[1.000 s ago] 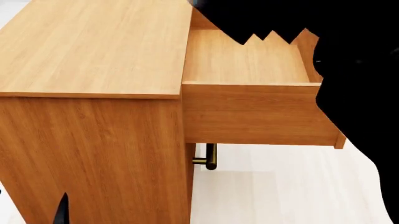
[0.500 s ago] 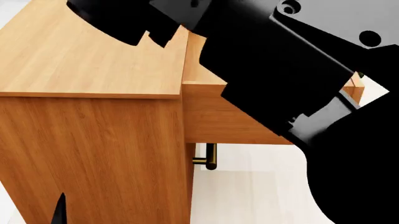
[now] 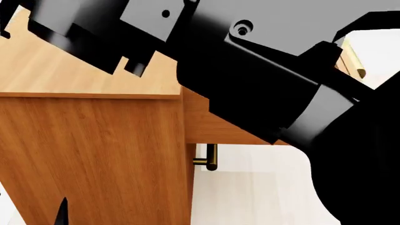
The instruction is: Put the bowl on top of the cabinet.
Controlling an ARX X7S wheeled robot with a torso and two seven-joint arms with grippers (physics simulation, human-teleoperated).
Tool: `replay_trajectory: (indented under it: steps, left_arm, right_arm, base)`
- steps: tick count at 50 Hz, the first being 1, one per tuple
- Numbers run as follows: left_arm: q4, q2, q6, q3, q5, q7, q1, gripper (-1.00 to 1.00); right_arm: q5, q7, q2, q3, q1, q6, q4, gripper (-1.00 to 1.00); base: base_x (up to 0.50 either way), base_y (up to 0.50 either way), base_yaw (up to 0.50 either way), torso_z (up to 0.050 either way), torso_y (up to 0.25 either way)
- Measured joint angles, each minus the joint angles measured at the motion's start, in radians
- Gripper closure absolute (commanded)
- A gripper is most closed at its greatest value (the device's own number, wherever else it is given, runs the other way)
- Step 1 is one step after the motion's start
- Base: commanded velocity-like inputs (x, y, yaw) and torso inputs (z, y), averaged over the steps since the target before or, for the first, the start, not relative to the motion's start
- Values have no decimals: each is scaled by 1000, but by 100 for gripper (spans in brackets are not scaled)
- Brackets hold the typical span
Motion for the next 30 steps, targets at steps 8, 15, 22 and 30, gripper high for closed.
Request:
replay_trajectory:
  steps: [8,15,22,30]
  left_arm:
    - [-2,-2,4,0,-3,1,1,-100]
    - [-3,-4,5,-4,-10,1,0,-100]
    - [0,-7,5,-9,-18,-1,-1,-100]
    - [5,-10,7,-15,-25,-2,2,-100]
  right_arm:
    - [44,-11,-1,-11,-10,9,-42,100]
    - [42,-24,-1,-15,-28,40,-67,100]
    - [15,-37,-1,-16,-47,78,-86,100]
    - [-20,-46,-1,-15,-66,119,-120,100]
  base:
    - [0,0,0,0,1]
    - [0,0,0,0,0]
    - [0,0,0,0,0]
    - [0,0,0,0,1]
